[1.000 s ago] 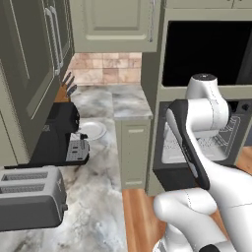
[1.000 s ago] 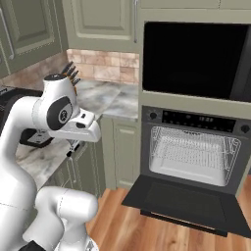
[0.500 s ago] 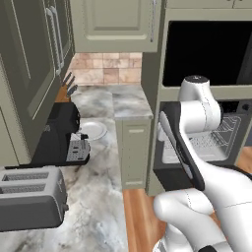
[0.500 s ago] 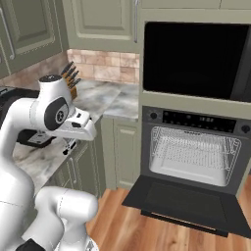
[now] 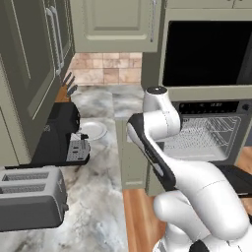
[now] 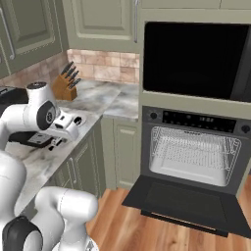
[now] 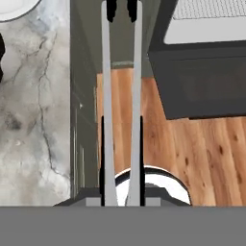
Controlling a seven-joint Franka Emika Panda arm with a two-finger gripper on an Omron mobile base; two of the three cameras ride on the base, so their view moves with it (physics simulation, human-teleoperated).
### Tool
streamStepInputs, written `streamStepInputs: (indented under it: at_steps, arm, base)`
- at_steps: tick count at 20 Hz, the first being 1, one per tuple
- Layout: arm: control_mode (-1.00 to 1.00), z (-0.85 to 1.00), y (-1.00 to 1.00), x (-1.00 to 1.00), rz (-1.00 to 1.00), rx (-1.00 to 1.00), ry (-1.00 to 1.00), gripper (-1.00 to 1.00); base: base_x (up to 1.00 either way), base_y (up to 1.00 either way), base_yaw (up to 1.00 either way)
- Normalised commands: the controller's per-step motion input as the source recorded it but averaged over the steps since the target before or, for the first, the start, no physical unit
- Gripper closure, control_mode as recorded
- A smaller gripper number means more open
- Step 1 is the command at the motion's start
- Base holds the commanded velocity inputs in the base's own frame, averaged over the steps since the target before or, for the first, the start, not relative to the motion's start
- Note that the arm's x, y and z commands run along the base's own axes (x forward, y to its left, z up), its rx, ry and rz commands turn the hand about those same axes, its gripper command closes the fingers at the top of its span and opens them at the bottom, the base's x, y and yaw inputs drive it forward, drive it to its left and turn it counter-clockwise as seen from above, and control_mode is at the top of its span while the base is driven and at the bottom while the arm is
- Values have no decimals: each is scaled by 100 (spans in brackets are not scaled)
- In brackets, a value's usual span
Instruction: Pick up the tongs from the counter and place them near the plate next to the oven.
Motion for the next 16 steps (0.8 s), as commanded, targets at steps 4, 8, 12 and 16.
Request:
streamStepInputs:
  at_steps: [4, 8, 12, 16]
  arm:
    - [-100, -51, 82, 77, 0, 8, 9, 100]
    - [-100, -39, 76, 32, 0, 2, 23, 100]
    - [-100, -18, 51, 30, 2, 0, 6, 100]
    - [-100, -9, 0, 29, 3, 1, 1, 100]
  base:
    - [0, 0, 0]
    - [0, 0, 0]
    - [0, 0, 0]
    - [0, 0, 0]
